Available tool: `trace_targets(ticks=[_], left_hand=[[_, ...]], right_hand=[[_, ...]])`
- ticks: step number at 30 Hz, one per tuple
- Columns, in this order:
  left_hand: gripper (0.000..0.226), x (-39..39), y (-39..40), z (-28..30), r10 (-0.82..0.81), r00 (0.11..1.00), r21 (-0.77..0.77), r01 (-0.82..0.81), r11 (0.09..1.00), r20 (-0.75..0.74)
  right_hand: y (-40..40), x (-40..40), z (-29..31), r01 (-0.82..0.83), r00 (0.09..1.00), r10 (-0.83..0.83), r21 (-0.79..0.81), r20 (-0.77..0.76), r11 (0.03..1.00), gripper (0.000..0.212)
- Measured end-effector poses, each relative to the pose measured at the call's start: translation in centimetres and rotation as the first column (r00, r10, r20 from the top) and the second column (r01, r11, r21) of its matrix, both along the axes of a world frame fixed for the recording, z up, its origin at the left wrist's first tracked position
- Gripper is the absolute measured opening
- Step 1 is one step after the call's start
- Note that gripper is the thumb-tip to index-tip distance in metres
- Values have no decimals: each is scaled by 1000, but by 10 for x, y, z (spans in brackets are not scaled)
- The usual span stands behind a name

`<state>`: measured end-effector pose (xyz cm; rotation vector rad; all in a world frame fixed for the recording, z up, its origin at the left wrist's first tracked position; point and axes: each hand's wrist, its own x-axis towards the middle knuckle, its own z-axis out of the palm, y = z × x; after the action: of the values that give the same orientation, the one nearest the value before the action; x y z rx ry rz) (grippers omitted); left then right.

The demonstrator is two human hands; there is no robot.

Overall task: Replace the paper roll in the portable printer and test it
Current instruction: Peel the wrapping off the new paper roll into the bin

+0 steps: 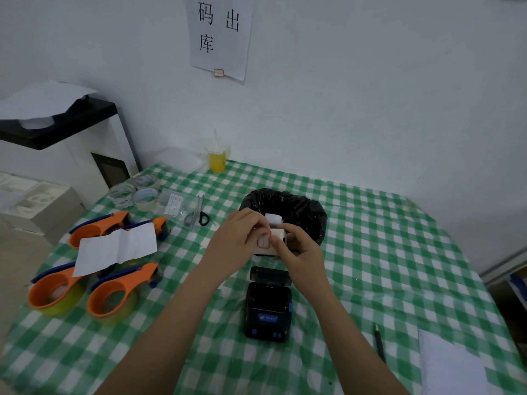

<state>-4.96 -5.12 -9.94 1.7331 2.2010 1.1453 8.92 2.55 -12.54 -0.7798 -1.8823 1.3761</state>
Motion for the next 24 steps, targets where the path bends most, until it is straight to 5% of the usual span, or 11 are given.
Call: trace_targets(ticks=[8, 17, 24], left_hand=[[29, 6, 1, -5, 65, 997, 26, -64, 998, -38], [11, 3, 4, 1, 92, 993, 42, -95, 995, 70], [11, 6, 3, 0, 110, 992, 56, -113, 992, 68]], right_hand=[[-7, -4, 6, -10, 999, 5, -121, -37, 993, 14], [0, 0, 11, -203, 978, 206, -146, 6, 968, 27], [-1, 1, 15, -211, 977, 215, -110, 20, 971, 23]])
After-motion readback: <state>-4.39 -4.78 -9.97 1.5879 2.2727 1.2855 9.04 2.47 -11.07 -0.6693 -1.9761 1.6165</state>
